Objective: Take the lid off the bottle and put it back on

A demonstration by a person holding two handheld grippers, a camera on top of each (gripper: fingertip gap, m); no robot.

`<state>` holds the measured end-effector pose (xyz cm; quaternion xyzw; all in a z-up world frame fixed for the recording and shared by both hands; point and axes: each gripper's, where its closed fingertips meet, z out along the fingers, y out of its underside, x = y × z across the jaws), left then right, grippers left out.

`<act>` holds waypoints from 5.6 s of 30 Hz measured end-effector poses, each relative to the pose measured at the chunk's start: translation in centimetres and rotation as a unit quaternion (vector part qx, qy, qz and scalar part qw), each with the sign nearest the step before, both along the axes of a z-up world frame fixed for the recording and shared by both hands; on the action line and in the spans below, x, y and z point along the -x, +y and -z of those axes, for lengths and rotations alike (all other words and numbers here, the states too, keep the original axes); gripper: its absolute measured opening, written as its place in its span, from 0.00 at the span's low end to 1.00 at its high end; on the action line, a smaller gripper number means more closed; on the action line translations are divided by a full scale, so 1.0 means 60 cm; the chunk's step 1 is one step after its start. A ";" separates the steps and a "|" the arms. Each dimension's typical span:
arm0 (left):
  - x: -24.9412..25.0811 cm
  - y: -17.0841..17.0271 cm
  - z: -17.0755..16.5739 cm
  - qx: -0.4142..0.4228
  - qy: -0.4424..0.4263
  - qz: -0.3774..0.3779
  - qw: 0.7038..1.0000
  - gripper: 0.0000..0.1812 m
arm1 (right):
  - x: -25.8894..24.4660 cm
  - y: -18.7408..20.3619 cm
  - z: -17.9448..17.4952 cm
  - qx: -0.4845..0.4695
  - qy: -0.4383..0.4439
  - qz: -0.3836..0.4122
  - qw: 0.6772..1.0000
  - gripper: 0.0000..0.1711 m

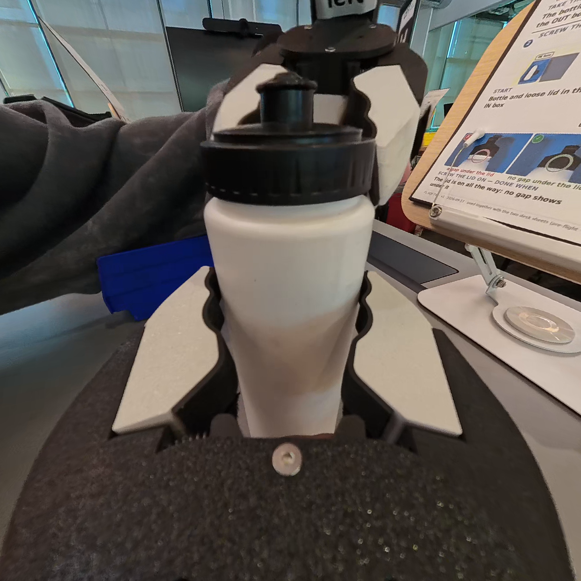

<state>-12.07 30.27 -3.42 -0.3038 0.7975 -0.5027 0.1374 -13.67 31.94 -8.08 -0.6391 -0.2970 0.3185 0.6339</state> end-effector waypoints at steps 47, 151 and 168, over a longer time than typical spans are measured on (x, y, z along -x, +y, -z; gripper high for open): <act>-0.020 0.033 -0.001 -0.015 -0.107 -0.797 0.594 0.42 | -0.001 0.004 0.000 -0.004 -0.004 0.045 0.999 0.49; -0.005 0.009 0.019 -0.093 0.082 -0.438 0.890 0.42 | 0.009 0.005 0.001 -0.017 0.002 0.024 1.000 0.49; 0.005 0.007 0.028 -0.188 0.128 -0.072 0.971 0.42 | 0.009 0.010 0.002 -0.011 -0.009 0.034 0.999 0.48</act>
